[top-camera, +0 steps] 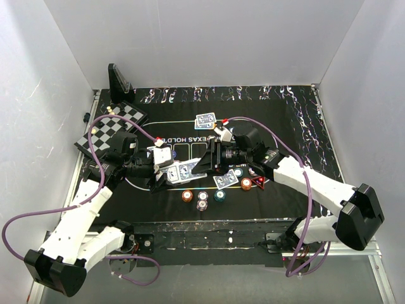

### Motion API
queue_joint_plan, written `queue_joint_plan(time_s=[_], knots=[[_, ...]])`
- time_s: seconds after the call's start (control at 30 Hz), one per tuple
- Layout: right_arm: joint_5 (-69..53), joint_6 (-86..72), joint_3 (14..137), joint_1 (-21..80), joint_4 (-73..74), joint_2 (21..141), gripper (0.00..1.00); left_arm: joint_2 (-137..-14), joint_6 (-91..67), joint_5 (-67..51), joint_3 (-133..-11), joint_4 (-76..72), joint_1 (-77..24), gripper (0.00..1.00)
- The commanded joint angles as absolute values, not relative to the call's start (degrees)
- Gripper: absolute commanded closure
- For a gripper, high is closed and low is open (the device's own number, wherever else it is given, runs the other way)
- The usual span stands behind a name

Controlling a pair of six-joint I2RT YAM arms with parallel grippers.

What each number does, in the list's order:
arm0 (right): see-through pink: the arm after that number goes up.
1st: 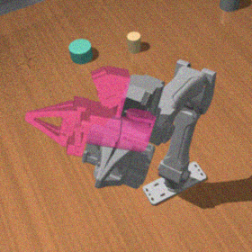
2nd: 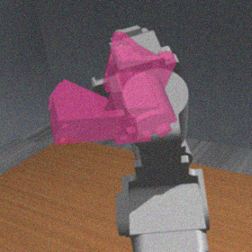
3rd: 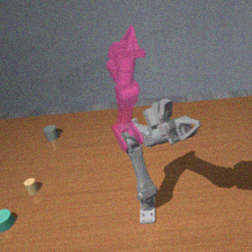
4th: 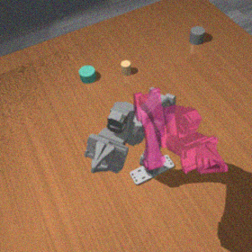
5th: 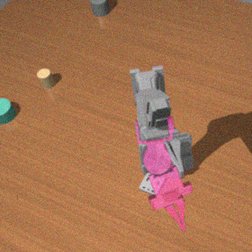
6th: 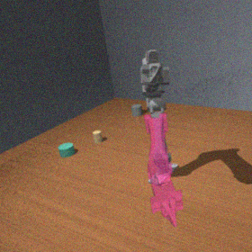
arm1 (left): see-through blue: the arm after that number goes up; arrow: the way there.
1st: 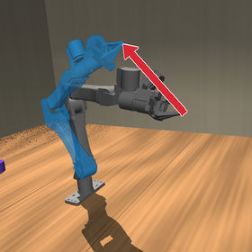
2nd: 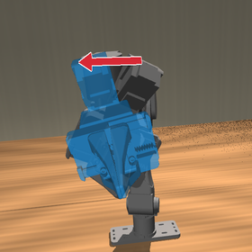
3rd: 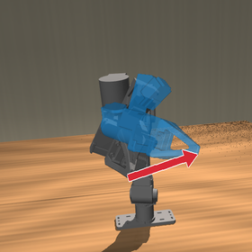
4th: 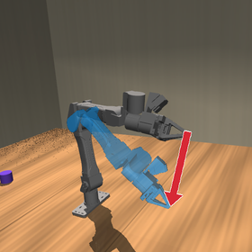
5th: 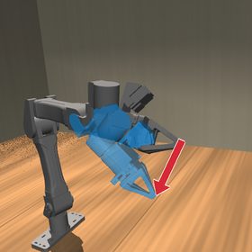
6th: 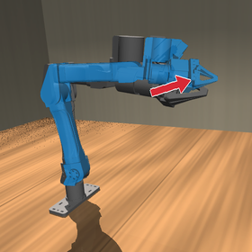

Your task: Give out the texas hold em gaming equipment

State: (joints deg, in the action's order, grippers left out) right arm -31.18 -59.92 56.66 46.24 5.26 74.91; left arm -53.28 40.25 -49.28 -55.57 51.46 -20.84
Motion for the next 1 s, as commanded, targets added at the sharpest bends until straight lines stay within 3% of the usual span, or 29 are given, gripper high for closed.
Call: queue_joint_plan(time_s=[0.0,0.97], knots=[[-29.53,-58.18,56.16,45.97,7.29,71.99,0.53,-53.00,40.08,-51.15,-58.01,50.89,-21.09,0.78],[-30.06,-57.22,54.14,40.87,10.90,65.48,0.69,-52.21,36.91,-51.94,-56.95,48.87,-21.09,0.85]])
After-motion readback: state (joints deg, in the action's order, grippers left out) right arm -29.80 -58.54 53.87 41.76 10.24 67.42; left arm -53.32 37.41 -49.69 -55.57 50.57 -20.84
